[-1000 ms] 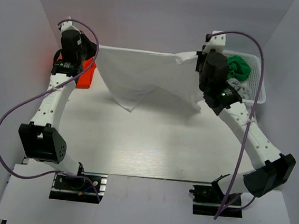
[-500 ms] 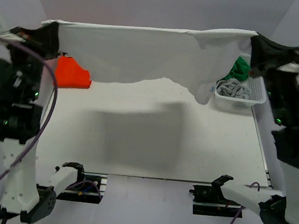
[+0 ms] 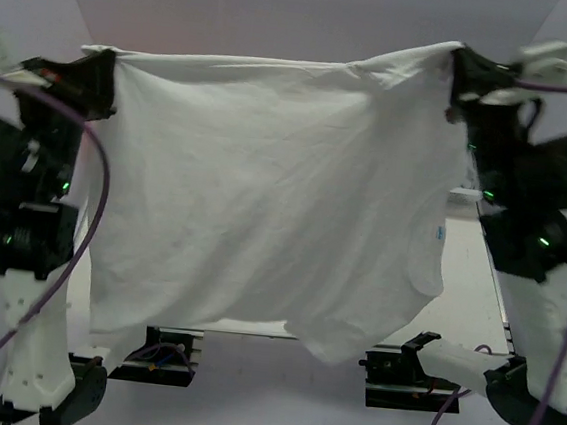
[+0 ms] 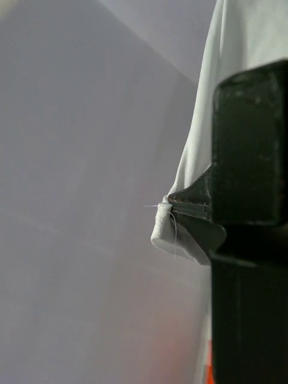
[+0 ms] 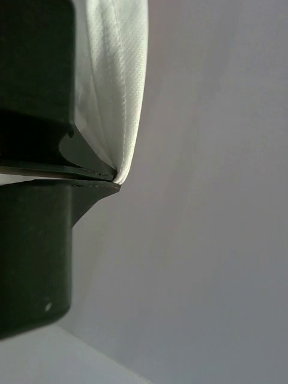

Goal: Fold and stack the t-shirts

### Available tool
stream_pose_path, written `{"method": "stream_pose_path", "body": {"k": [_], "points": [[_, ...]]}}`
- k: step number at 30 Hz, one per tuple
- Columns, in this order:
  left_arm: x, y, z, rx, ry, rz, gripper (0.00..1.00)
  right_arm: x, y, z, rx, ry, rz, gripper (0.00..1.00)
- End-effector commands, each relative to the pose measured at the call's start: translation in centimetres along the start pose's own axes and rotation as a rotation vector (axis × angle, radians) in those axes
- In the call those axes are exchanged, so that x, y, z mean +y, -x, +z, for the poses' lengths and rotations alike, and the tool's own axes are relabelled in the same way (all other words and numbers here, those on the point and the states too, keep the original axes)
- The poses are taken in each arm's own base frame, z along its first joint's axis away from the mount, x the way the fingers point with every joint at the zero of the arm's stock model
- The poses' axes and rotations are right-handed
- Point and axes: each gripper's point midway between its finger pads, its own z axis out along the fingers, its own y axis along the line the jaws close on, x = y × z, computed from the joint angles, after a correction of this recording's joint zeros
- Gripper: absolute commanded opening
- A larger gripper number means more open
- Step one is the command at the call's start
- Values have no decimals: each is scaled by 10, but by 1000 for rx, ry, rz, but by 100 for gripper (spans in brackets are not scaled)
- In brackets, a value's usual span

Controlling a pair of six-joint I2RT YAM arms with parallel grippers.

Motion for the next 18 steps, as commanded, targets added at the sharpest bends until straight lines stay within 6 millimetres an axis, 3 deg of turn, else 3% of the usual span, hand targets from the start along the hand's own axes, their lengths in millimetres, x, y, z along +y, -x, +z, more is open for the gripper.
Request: {"method": "stream_pose_path", "body": {"k": [1, 2, 3, 5, 6, 7, 8, 9, 10, 11, 12, 14, 15, 16, 17, 18], "points": [[73, -121, 49, 258, 183, 14, 0, 5, -109, 39, 194, -142, -113, 0], [83, -143, 54, 295, 202, 14, 0, 10, -127, 43, 223, -135, -125, 0], [94, -164, 57, 333, 224, 5, 0, 12, -157, 44, 276, -136, -137, 0], [130, -229, 64, 443, 292, 10, 0, 25, -219, 51, 377, -129, -135, 0], [149, -266, 58, 514, 328, 12, 0, 29, -249, 48, 429, -130, -118, 0], [153, -283, 65, 518, 304, 4, 0, 50, -299, 47, 506, -74, -101, 0], [164, -305, 64, 551, 321, 5, 0, 55, -318, 47, 530, -62, -90, 0], [176, -327, 63, 587, 340, 5, 0, 59, -359, 40, 596, -45, -82, 0], [196, -373, 57, 684, 361, 6, 0, 66, -380, 36, 634, -43, -41, 0], [209, -389, 61, 694, 376, 6, 0, 74, -415, 31, 697, -16, -30, 0], [231, -433, 55, 787, 409, 9, 0, 82, -448, 28, 750, 0, 5, 0], [253, -470, 52, 861, 445, 2, 0, 103, -512, 13, 867, 64, 27, 0], [257, -477, 62, 868, 448, 2, 0, 103, -513, 24, 861, 62, 41, 0], [261, -489, 65, 889, 447, -5, 0, 100, -526, 23, 886, 57, 48, 0], [275, -516, 60, 939, 466, 3, 0, 107, -551, 14, 941, 70, 55, 0], [276, -516, 70, 931, 462, 4, 0, 109, -561, 21, 953, 75, 58, 0]]}}
